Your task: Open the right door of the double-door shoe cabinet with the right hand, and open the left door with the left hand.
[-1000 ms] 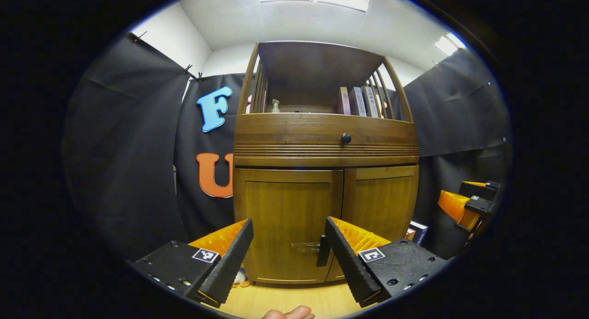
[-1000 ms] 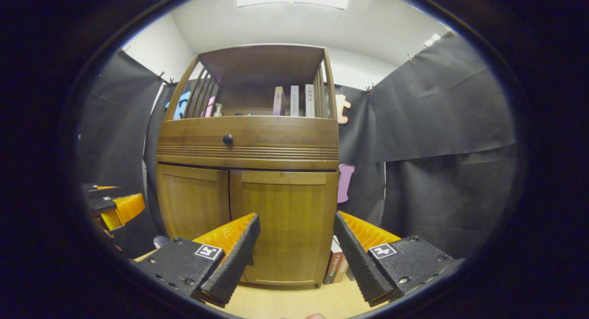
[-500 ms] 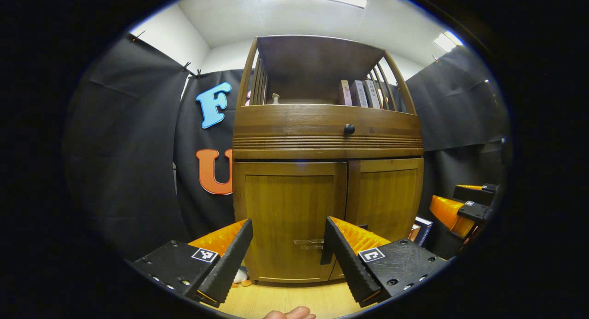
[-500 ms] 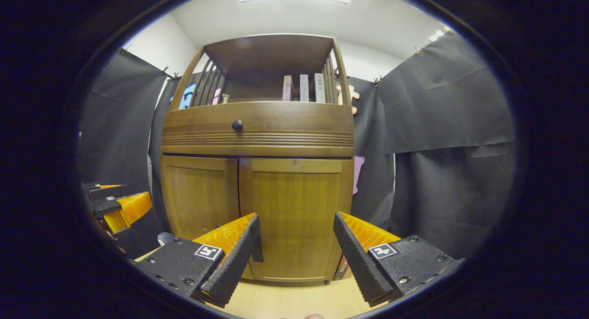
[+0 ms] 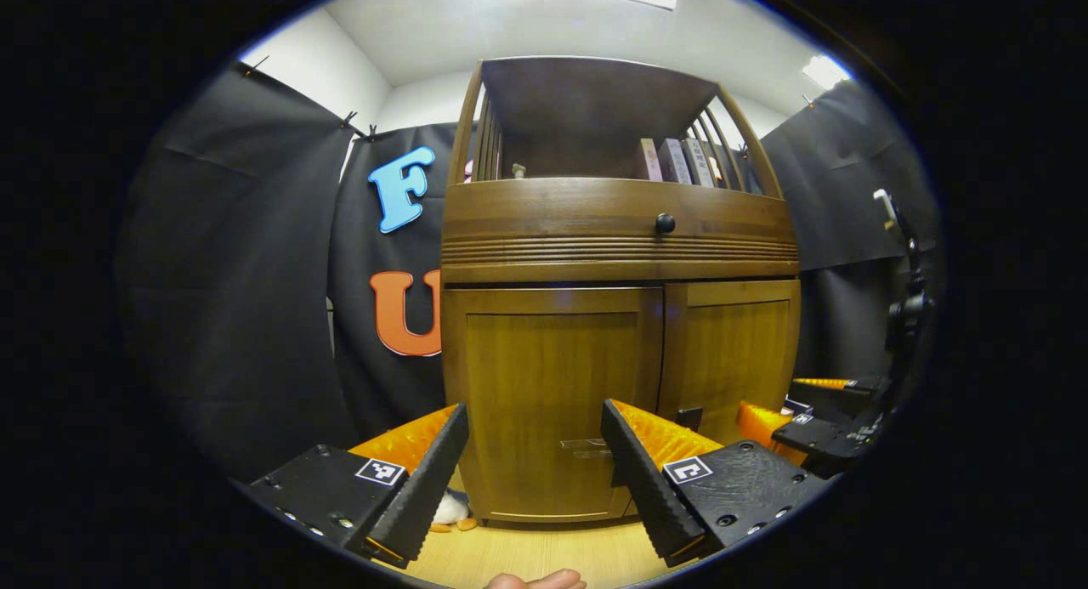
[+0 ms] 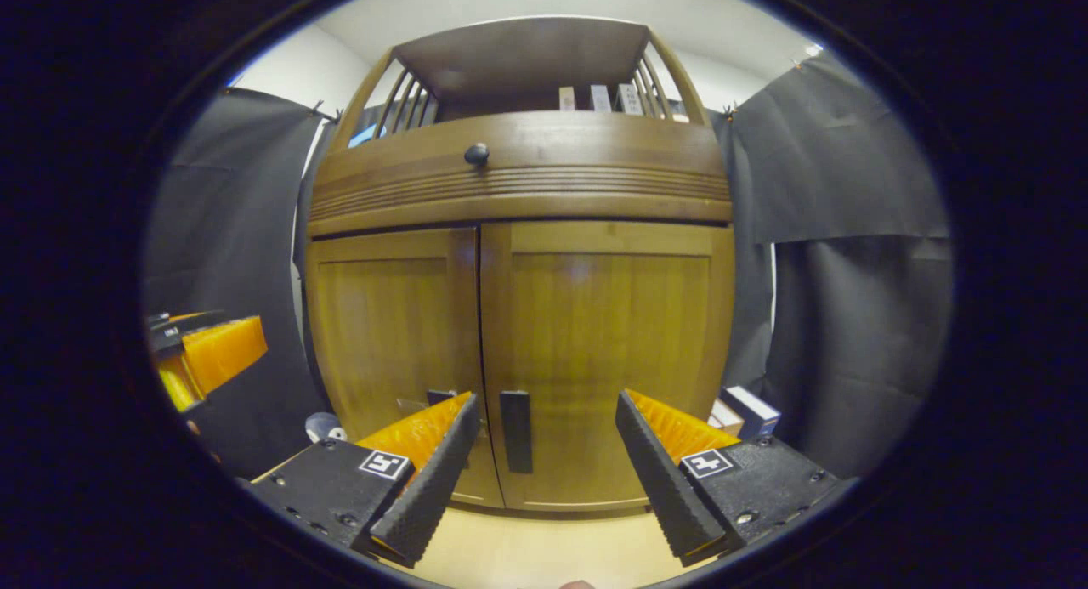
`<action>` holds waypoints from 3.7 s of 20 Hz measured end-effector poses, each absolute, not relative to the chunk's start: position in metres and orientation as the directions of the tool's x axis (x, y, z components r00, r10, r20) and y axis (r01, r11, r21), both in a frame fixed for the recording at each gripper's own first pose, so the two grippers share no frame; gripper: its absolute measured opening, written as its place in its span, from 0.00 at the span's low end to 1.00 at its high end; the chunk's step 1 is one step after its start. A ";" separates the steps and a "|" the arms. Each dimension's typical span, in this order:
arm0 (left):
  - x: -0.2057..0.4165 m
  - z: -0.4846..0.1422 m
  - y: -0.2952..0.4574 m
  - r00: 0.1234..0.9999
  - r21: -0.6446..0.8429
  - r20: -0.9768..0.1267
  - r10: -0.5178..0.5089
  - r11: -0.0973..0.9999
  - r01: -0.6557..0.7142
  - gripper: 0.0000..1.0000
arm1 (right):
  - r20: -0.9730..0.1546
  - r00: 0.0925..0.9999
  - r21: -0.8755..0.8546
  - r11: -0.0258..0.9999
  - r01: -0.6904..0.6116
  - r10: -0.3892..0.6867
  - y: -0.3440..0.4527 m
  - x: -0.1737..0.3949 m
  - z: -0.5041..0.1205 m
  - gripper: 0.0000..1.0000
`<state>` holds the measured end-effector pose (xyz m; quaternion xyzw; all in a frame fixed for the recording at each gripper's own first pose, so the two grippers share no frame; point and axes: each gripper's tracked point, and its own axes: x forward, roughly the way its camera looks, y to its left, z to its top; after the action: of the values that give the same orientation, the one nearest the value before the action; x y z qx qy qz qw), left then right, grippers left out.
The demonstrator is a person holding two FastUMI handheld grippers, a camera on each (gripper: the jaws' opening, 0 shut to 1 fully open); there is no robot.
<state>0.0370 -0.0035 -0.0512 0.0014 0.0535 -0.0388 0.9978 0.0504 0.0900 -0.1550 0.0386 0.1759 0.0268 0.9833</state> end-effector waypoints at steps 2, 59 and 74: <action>0.037 -0.052 0.002 0.992 -0.009 -0.105 -0.068 0.998 0.068 0.94 | -0.392 0.917 0.103 0.994 -0.039 0.077 0.096 0.057 -0.176 1.00; 0.033 -0.089 -0.021 0.970 -0.002 -0.214 -0.117 0.993 0.119 0.95 | -0.470 0.861 0.147 0.979 -0.142 0.196 0.086 0.031 -0.244 0.30; 0.023 -0.092 -0.081 0.958 0.009 -0.229 -0.175 0.983 0.182 0.95 | -0.481 0.864 0.138 0.986 -0.092 0.148 0.021 -0.035 -0.229 0.27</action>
<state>0.0229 -0.0805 -0.0919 0.0150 0.1144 -0.0903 0.9892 -0.0355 0.0205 -0.2288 0.0554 0.2530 0.0622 0.9639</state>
